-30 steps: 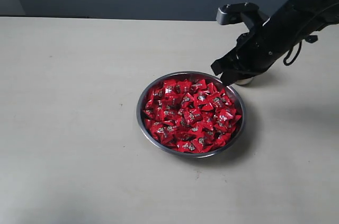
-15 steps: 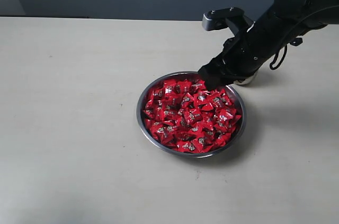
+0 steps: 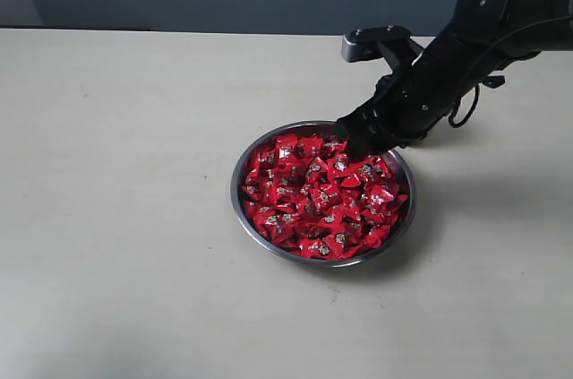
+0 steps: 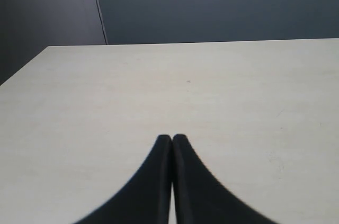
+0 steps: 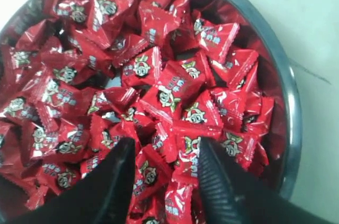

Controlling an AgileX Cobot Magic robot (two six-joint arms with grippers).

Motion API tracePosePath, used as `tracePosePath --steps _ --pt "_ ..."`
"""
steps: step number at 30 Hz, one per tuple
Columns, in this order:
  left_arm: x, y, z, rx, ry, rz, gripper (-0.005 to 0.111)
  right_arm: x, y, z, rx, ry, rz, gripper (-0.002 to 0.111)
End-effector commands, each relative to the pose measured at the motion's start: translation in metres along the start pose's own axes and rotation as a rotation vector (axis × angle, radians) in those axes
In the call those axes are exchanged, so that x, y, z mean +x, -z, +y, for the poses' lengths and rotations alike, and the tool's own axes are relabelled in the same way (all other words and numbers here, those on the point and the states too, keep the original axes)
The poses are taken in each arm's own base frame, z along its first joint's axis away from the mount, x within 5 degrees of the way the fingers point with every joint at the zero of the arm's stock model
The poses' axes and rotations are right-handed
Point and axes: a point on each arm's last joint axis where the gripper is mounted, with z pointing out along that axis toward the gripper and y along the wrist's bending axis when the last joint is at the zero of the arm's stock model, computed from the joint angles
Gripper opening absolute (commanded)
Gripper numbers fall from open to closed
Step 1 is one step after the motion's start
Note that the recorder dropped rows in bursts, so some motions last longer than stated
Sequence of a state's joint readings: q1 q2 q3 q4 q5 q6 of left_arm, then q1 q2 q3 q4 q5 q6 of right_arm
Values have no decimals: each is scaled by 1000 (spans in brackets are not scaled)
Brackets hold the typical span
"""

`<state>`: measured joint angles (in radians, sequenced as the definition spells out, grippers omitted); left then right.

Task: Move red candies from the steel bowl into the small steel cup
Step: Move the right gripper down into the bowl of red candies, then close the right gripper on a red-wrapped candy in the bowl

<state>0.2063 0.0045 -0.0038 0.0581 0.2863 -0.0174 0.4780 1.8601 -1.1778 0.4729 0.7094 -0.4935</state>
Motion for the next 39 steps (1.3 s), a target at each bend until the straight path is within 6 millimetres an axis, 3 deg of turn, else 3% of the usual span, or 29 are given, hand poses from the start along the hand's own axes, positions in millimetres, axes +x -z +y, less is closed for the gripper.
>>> tracePosePath --steps 1,6,39 --pt "1 0 0 8 -5 -3 0 2 -14 -5 5 -4 31 38" --pt "1 0 0 8 -5 -3 0 3 -23 -9 25 7 44 38" --pt "1 0 0 8 -5 -3 0 2 -23 -11 38 28 35 38"
